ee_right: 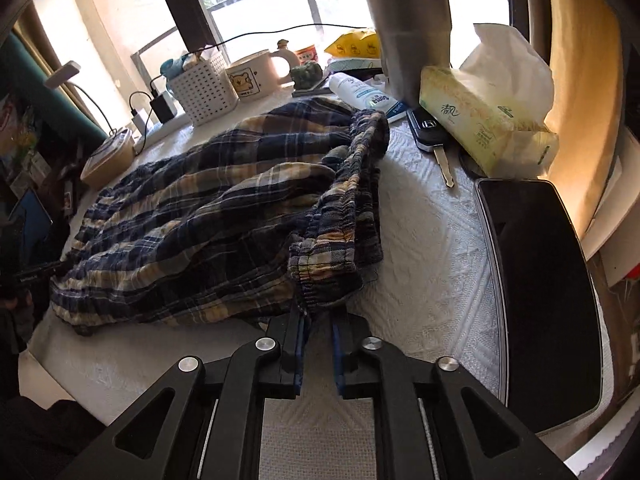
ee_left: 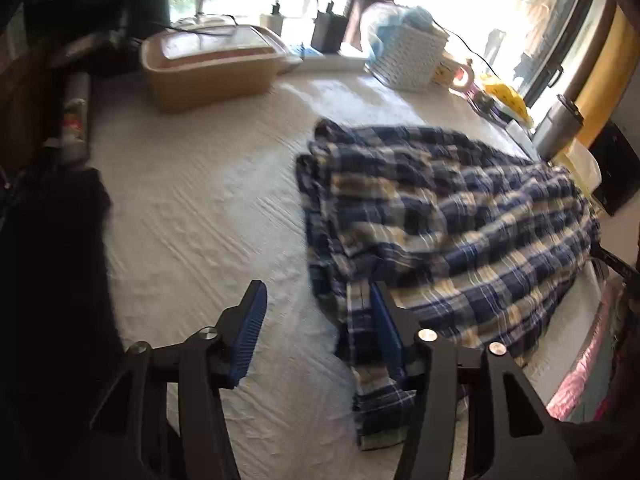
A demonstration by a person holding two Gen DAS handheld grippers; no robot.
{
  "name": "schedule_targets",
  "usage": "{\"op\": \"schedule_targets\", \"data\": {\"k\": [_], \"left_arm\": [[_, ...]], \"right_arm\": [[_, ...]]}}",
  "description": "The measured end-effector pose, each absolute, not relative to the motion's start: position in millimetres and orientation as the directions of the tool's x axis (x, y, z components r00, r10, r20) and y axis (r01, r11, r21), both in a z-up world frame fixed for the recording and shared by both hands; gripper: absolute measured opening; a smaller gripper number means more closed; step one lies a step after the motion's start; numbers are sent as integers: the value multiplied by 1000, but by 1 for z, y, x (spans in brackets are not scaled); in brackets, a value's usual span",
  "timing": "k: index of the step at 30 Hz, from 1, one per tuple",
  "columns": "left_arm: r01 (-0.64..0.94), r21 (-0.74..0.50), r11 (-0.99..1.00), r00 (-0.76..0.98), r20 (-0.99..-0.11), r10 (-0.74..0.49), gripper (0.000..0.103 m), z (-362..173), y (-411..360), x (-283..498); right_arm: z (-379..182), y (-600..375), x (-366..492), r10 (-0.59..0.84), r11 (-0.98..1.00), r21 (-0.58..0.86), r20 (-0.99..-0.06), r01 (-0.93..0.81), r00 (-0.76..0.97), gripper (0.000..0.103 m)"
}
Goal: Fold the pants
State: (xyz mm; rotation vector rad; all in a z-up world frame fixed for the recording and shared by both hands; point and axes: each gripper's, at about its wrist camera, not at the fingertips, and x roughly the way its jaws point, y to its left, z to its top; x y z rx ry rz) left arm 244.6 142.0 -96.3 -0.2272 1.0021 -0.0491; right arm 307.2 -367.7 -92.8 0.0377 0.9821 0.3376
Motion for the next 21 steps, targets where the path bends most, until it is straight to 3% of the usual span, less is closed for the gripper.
{"op": "schedule_targets", "data": {"k": [1, 3, 4, 5, 12, 17, 21], "left_arm": [[-83, -195, 977, 563, -818, -116, 57, -88, 148, 248], [-68, -170, 983, 606, -790, -95, 58, -71, 152, 256], [-39, -158, 987, 625, -774, -99, 58, -64, 150, 262], [-9, -149, 989, 638, -763, -109, 58, -60, 146, 270], [146, -93, 985, 610, -775, -164, 58, -73, 107, 340], [206, 6, 979, 537, -837, -107, 58, -109, 81, 376], [193, -34, 981, 500, -857, -129, 58, -129, 84, 386]], "right_arm": [[-87, -370, 305, 283, 952, 168, -802, -255, 527, 27], [-74, -375, 302, 245, 963, 131, -785, -235, 569, 53], [-65, -376, 301, 227, 968, 108, -769, -228, 597, 72], [-56, -377, 301, 217, 969, 90, -751, -229, 624, 76], [-22, -356, 352, 238, 947, 11, -692, -320, 681, 76], [-46, -330, 414, 260, 914, 4, -775, -407, 576, 76], [-60, -325, 442, 241, 898, -6, -829, -440, 504, 76]]}}
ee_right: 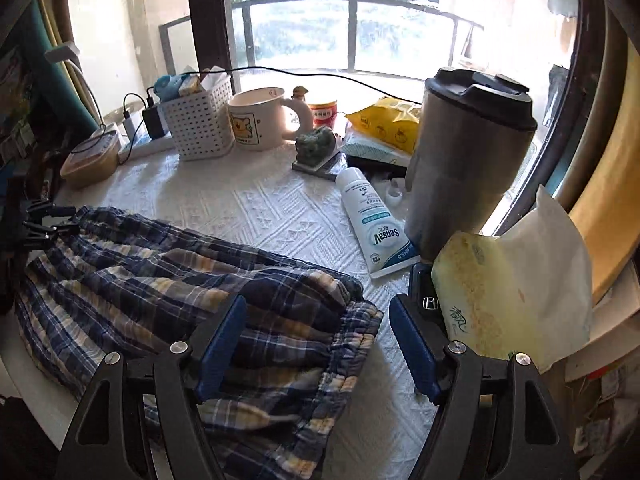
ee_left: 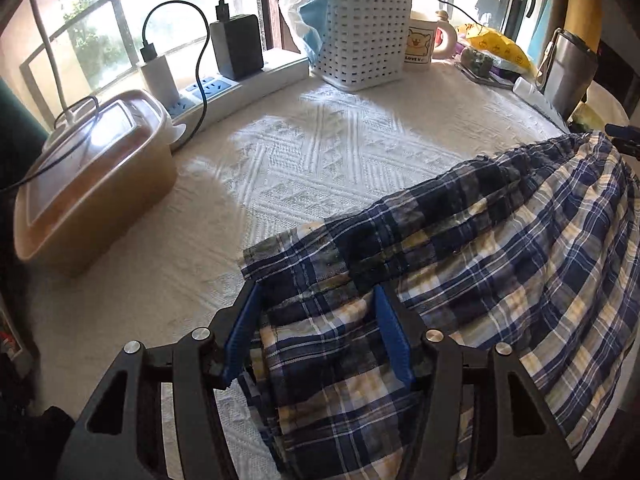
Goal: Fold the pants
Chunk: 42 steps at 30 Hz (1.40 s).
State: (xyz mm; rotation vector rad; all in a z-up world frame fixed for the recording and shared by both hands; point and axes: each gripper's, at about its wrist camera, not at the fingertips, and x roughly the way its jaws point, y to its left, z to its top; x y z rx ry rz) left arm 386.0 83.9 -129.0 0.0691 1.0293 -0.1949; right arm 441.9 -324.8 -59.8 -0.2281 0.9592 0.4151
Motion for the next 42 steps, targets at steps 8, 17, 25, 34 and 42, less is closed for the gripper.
{"op": "schedule_targets", "data": {"k": [8, 17, 25, 34, 42], "left_arm": [[145, -43, 989, 573, -811, -120, 9, -128, 94, 388], [49, -4, 999, 596, -802, -33, 12, -121, 103, 411], [-10, -92, 996, 671, -739, -61, 47, -66, 123, 349], [104, -145, 984, 616, -767, -178, 47, -89, 61, 305], [59, -116, 991, 541, -831, -130, 47, -130, 69, 301]], "right_arm": [[-92, -313, 457, 247, 849, 12, -893, -528, 377, 56], [-114, -292, 468, 115, 840, -152, -888, -520, 445, 45], [-39, -291, 417, 192, 873, -137, -785, -468, 589, 51], [-89, -221, 381, 304, 826, -1, -842, -563, 447, 68], [-122, -236, 362, 253, 863, 12, -875, -504, 413, 69]]}}
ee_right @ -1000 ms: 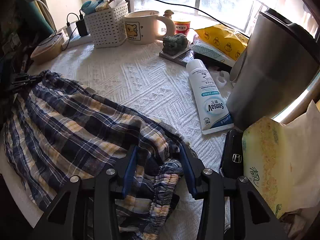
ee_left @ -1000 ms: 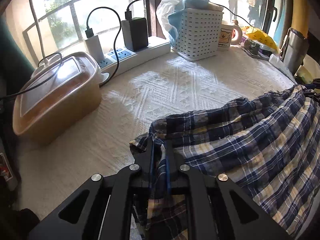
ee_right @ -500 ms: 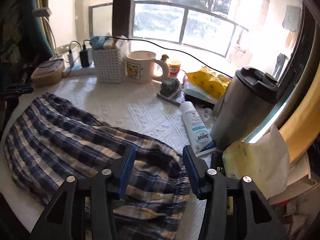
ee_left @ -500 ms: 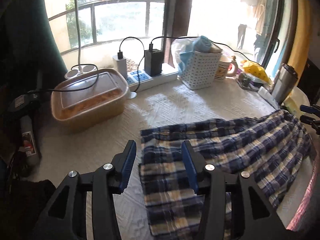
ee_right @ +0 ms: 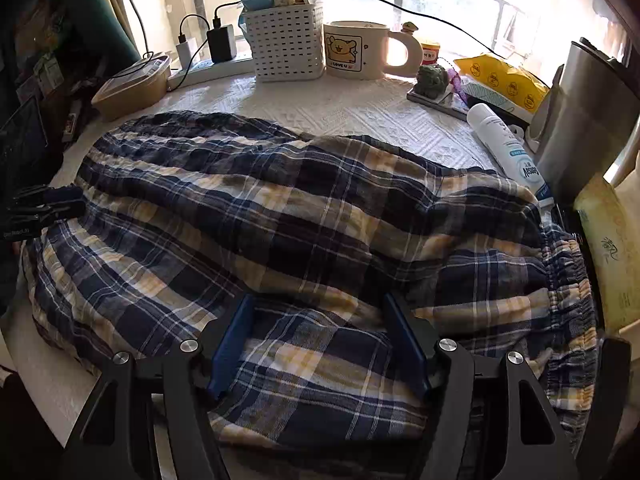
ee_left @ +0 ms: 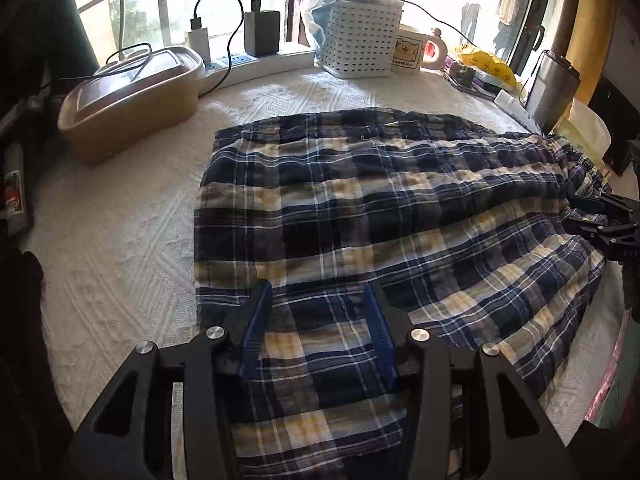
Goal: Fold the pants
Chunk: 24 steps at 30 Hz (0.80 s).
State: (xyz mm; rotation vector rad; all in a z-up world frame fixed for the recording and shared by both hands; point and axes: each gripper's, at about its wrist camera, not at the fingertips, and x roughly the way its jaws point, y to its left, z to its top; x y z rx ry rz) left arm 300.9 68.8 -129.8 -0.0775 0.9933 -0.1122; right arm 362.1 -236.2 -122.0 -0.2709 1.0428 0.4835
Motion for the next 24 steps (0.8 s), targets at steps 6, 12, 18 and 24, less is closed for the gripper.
{"op": "schedule_targets", "data": {"k": [6, 12, 18, 24], "left_arm": [[51, -181, 982, 587, -790, -175, 47, -104, 67, 280], [156, -241, 958, 599, -749, -285, 47, -93, 31, 255], [119, -229, 966, 532, -807, -256, 47, -128, 17, 249], [122, -207, 971, 556, -796, -240, 48, -128, 18, 238]], "right_arm": [[-99, -242, 348, 235, 859, -22, -871, -512, 431, 70], [-68, -216, 380, 319, 786, -27, -838, -618, 442, 71], [-118, -173, 435, 166, 720, -104, -934, -686, 316, 44], [-124, -156, 457, 25, 653, -280, -921, -704, 390, 43]]}}
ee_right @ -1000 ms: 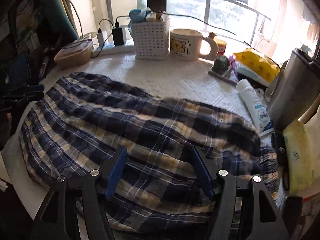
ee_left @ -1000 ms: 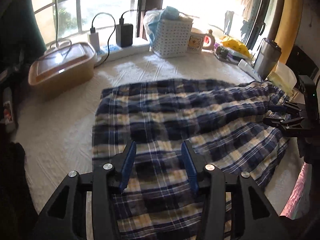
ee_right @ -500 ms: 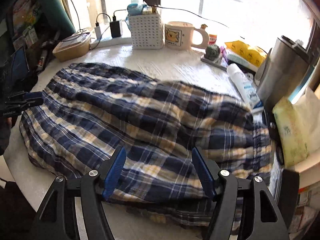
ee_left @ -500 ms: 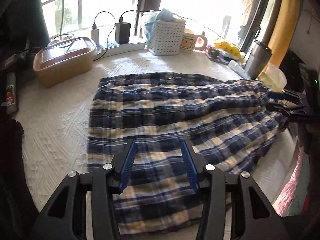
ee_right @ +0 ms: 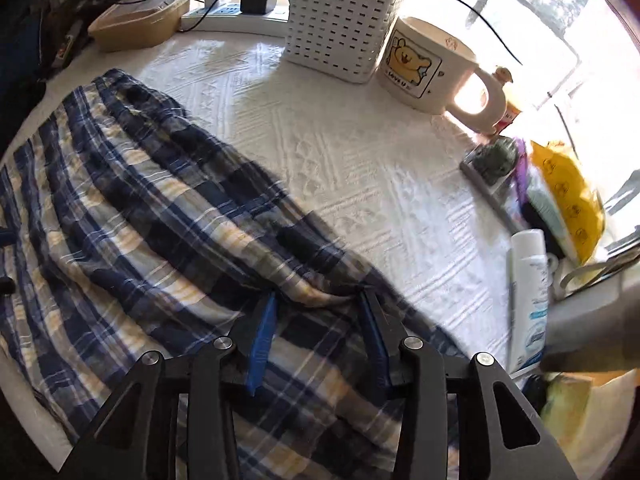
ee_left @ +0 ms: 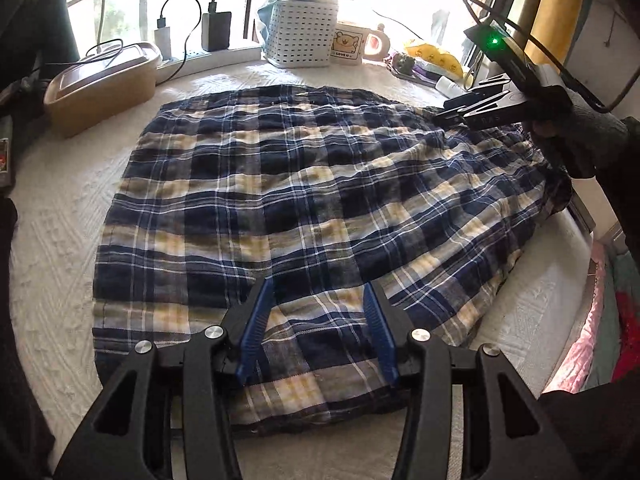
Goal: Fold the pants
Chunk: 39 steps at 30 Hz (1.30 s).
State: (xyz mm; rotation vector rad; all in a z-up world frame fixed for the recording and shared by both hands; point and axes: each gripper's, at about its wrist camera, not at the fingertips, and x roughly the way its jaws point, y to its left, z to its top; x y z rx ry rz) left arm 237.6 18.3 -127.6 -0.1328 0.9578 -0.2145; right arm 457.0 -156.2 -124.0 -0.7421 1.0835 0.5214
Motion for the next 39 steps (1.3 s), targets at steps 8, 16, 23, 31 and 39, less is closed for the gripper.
{"op": "schedule_targets", "data": {"k": [8, 16, 23, 31, 39], "left_arm": [[48, -186, 981, 560, -808, -181, 48, -125, 42, 231], [27, -226, 974, 609, -769, -195, 48, -108, 43, 226], [176, -188, 966, 587, -768, -256, 48, -108, -9, 232], [167, -86, 982, 532, -831, -163, 50, -126, -17, 235], [57, -153, 987, 602, -783, -156, 51, -108, 8, 234]], "right_arm": [[-109, -198, 463, 16, 723, -268, -915, -637, 403, 44], [-63, -229, 389, 242, 782, -100, -861, -616, 448, 44], [-113, -227, 347, 248, 794, -39, -891, -607, 382, 44], [-116, -266, 332, 236, 839, -53, -861, -542, 450, 44], [-80, -318, 307, 265, 924, 38, -782, -380, 565, 56]]}}
